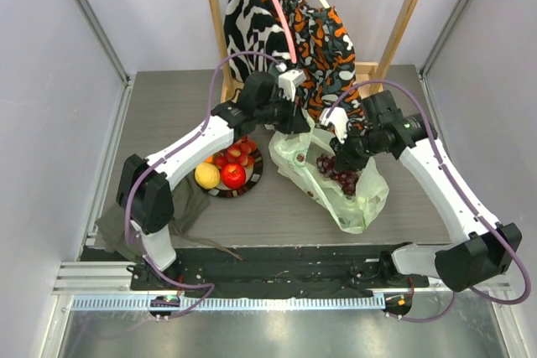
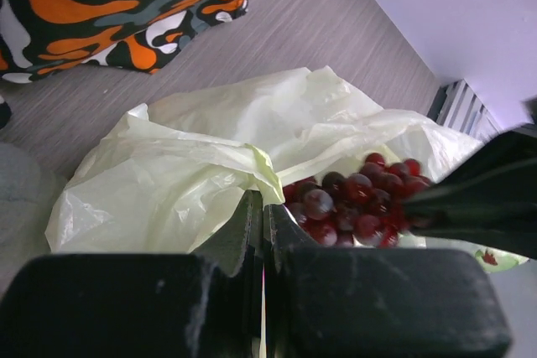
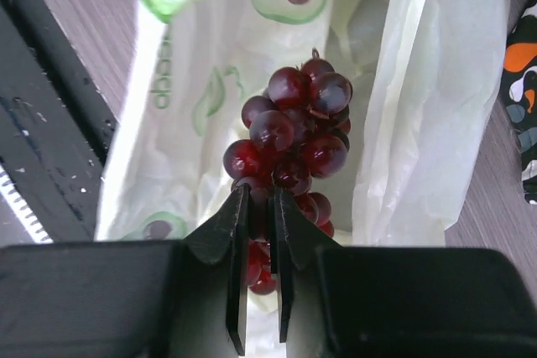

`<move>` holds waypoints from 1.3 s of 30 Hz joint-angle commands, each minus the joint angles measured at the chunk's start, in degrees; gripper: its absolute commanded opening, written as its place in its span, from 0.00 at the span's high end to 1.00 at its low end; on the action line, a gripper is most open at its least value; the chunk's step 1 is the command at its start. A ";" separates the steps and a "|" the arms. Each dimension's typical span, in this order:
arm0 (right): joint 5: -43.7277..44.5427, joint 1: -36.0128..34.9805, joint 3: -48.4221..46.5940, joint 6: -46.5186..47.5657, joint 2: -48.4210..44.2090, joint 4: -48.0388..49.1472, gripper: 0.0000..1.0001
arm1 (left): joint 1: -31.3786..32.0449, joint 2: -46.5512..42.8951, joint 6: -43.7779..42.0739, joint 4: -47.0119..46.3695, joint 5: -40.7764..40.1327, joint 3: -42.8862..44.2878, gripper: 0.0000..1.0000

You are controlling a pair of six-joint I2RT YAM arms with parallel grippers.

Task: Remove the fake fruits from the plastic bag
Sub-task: Take out the fake fruit from the plastic bag, then place the fake fruit on the plate.

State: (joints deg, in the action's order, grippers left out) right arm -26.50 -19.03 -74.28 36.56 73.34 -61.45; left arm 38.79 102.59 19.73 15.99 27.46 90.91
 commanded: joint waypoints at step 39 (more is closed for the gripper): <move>-10.26 -17.88 -52.28 -32.16 26.57 11.26 0.97 | -34.64 -40.61 -4.61 12.23 -2.16 -16.73 0.04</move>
State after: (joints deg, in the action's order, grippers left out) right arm -37.63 -32.73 -121.99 6.46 97.32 -55.35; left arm 8.75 66.32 11.86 28.21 22.90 78.19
